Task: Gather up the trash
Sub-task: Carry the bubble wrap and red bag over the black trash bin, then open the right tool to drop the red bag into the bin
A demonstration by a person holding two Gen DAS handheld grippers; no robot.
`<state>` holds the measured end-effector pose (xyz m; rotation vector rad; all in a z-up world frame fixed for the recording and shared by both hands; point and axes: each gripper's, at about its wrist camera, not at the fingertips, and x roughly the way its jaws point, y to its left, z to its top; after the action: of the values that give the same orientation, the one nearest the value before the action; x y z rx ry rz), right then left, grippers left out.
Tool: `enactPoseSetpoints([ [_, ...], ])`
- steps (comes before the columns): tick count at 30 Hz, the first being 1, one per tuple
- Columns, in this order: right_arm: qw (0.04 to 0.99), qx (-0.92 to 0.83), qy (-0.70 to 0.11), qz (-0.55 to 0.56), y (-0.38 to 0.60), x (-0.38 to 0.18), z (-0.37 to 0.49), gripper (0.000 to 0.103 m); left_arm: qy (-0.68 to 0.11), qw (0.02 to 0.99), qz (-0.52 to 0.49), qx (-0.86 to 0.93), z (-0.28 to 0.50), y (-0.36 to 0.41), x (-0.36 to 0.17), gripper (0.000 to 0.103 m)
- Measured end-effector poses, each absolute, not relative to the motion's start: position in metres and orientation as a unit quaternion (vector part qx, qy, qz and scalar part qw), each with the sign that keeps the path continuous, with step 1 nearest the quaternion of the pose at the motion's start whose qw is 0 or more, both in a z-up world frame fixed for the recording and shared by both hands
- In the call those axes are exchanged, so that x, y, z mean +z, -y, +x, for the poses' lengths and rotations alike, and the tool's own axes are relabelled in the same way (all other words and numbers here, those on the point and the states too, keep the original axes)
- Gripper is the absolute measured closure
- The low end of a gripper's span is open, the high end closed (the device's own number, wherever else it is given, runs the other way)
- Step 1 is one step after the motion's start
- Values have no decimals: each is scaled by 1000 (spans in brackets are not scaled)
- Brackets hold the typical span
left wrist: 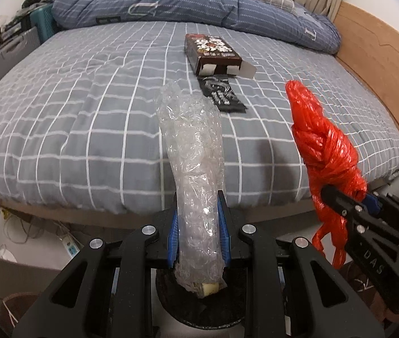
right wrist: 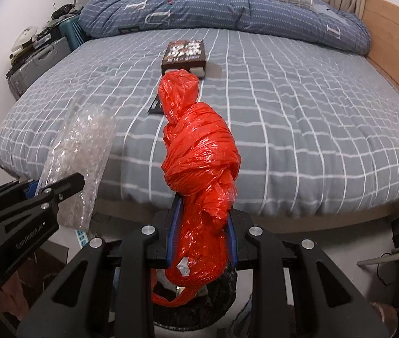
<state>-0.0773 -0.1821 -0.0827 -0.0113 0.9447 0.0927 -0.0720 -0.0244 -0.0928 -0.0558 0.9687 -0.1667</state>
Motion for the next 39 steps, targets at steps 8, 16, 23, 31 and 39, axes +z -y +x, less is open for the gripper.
enactPoseSetpoints([
  [8, 875, 46, -481, 6, 181, -98, -105, 77, -473, 878, -29, -72, -94, 16, -100, 80],
  [16, 859, 52, -510, 3, 174, -116, -138, 77, -489, 870, -33, -55, -117, 4, -111, 80],
  [23, 846, 53, -531, -9, 168, -136, -151, 77, -520, 853, -24, -45, -129, -3, -138, 80],
  [31, 810, 37, -585, -20, 170, -195, -135, 77, -565, 823, -33, -47, -122, -4, -193, 80],
  [39, 788, 52, -614, -16, 158, -229, -119, 77, -584, 811, -22, -39, -114, -6, -222, 80],
])
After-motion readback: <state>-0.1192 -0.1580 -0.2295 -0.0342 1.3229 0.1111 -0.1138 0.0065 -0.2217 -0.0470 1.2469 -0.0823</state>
